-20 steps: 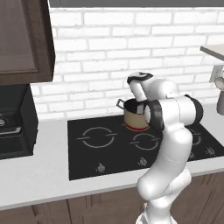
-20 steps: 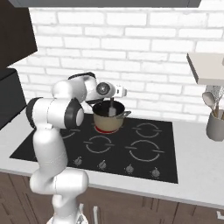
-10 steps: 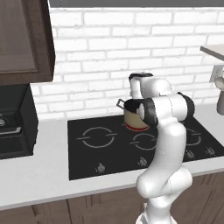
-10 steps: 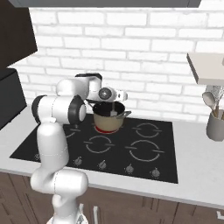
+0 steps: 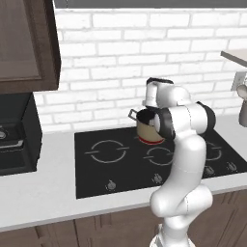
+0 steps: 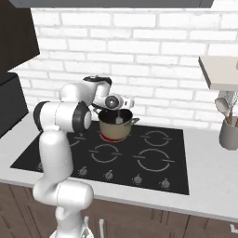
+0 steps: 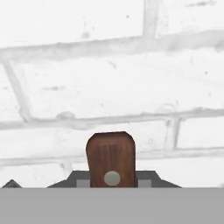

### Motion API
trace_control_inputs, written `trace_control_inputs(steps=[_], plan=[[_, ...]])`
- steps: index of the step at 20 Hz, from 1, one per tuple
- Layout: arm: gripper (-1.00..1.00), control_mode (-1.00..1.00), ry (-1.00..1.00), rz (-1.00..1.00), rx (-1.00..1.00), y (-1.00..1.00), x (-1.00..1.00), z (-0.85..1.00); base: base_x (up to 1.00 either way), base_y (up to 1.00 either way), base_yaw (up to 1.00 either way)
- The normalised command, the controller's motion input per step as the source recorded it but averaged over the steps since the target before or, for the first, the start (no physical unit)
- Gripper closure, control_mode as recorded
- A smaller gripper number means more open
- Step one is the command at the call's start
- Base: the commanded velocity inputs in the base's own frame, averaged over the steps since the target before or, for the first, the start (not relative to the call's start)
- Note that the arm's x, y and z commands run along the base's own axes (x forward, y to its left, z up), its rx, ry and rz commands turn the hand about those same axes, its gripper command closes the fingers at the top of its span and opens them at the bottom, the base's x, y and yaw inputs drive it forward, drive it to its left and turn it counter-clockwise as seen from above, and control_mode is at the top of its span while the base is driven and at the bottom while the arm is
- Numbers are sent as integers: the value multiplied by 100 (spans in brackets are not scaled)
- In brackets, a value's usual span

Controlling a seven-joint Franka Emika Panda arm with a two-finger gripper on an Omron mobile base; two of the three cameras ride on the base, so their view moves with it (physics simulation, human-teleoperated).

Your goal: Put the sweet potato and potato in the pot. Retrieve the spatula and lightly stir the vegetables in the pot.

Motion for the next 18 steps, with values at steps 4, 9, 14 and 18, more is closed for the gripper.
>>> trace_control_inputs(steps=[4, 9, 14, 18], plan=[[100, -100, -3, 2, 9, 3, -2, 49, 0, 0, 0], [100, -100, 0, 0, 2, 0, 2, 39, 0, 0, 0], [100, -100, 0, 0, 0, 0, 3, 10, 0, 0, 0], [100, -100, 9, 0, -6, 0, 0, 28, 0, 0, 0]])
